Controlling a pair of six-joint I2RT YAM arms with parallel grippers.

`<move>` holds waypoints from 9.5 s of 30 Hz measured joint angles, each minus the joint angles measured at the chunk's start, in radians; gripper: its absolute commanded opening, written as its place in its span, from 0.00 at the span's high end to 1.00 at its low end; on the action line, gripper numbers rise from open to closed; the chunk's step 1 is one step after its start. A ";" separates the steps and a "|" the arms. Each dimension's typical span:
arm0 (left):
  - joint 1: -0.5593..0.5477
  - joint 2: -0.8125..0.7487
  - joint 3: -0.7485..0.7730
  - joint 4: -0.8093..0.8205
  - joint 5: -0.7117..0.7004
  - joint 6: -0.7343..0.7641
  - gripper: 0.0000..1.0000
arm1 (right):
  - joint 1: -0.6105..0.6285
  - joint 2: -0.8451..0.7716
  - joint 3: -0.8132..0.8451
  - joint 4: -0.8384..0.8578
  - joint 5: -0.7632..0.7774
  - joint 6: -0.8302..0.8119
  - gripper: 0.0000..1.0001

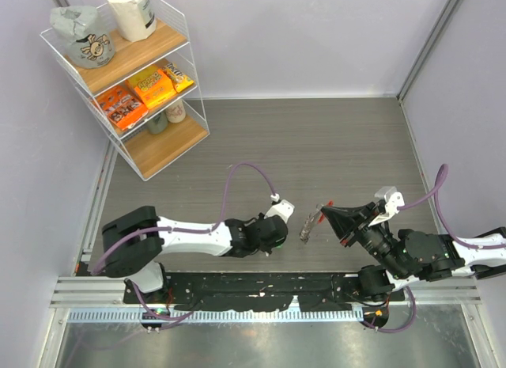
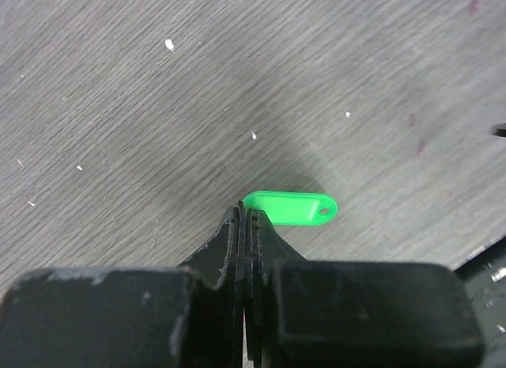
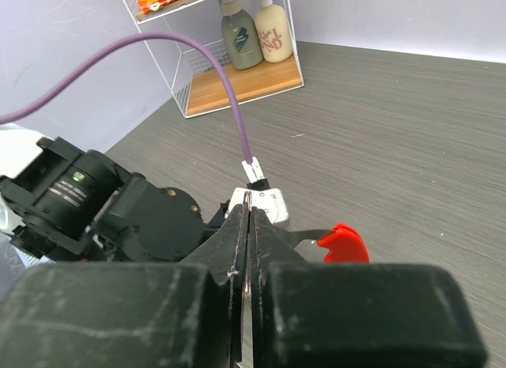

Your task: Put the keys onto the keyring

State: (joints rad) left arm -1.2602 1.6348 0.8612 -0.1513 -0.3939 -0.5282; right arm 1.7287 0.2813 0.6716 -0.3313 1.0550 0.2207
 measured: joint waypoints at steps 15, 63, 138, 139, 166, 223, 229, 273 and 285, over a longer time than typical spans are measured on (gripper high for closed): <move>-0.076 -0.402 -0.086 0.023 0.167 0.230 1.00 | 0.000 0.032 0.096 -0.081 -0.126 -0.010 0.95; 0.319 -0.565 -0.094 -0.187 0.198 0.090 1.00 | 0.000 0.131 0.113 -0.116 -0.234 0.018 0.95; 0.098 -0.940 -0.262 0.456 0.784 0.544 1.00 | 0.000 0.427 0.241 -0.004 -0.180 0.276 0.95; 0.095 -0.940 -0.262 0.460 0.778 0.554 1.00 | 0.000 0.417 0.219 0.017 -0.178 0.268 0.95; -0.002 -0.918 -0.270 0.492 0.602 0.787 1.00 | 0.000 0.399 0.136 0.211 -0.106 0.249 0.94; -0.091 -0.850 -0.174 0.389 0.490 0.985 1.00 | 0.000 0.353 0.115 0.227 -0.159 0.257 0.94; -0.095 -0.845 -0.174 0.393 0.478 0.989 1.00 | 0.000 0.353 0.115 0.227 -0.159 0.257 0.95; -0.119 -0.853 -0.182 0.447 0.385 1.023 1.00 | -0.002 0.325 0.113 0.177 -0.233 0.335 0.94; -0.134 -0.841 -0.182 0.452 0.378 1.039 1.00 | -0.002 0.314 0.108 0.166 -0.265 0.350 0.95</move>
State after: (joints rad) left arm -1.3937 0.7937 0.6796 0.3012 -0.0162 0.5106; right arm 1.7264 0.5953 0.7792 -0.1650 0.7898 0.5709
